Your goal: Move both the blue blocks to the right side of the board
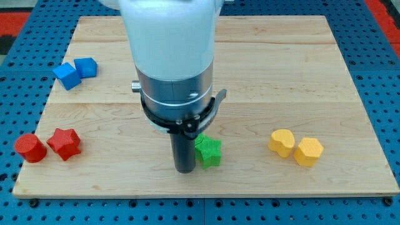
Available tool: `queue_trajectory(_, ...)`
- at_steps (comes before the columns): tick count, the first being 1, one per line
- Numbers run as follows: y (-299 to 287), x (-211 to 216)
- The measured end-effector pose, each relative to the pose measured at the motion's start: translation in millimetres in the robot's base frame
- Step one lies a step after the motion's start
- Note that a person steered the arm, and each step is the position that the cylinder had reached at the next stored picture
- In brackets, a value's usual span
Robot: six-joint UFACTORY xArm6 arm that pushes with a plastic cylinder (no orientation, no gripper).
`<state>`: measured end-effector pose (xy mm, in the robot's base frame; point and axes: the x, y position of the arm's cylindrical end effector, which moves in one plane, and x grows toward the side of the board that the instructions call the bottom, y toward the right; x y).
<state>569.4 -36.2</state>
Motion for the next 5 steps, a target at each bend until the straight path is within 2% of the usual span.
queue_trajectory(3,-217,-114)
queue_trajectory(5,-248,-177)
